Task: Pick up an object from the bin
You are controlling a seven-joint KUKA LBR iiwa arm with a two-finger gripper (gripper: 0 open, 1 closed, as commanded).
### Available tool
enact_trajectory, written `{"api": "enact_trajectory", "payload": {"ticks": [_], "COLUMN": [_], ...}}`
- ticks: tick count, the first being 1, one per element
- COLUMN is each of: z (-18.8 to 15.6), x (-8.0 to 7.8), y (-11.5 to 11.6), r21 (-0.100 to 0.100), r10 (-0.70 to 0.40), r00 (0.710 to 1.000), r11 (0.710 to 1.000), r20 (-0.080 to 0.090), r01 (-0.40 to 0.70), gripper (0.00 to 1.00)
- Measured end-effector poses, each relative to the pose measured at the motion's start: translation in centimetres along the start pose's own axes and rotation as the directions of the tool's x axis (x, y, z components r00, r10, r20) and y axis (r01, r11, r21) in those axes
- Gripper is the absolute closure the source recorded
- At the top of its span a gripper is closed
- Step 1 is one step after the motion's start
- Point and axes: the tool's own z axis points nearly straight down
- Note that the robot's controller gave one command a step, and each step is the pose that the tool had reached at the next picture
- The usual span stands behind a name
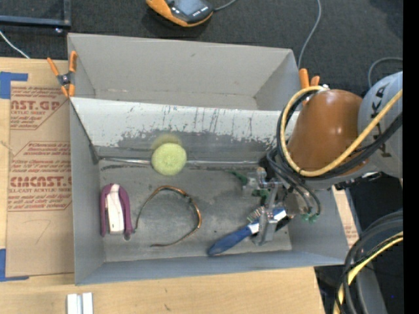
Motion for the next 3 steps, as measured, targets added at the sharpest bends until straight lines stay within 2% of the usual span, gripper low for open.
{"api": "enact_trajectory", "payload": {"ticks": [1,2,3], "z": [-0.4,10.1,12.5], "x": [-0.2,-0.4,-1.0], "y": [0.0,-6.7,-7.8], "r21": [0.000,0.002,0.007], "r10": [0.000,-0.198,-0.176], "r00": [1.000,0.980,0.984], "r11": [1.000,0.980,0.984], "r20": [0.008,0.013,0.031], "r01": [0.000,0.198,0.175], "gripper": [0.00,0.00,0.00]}}
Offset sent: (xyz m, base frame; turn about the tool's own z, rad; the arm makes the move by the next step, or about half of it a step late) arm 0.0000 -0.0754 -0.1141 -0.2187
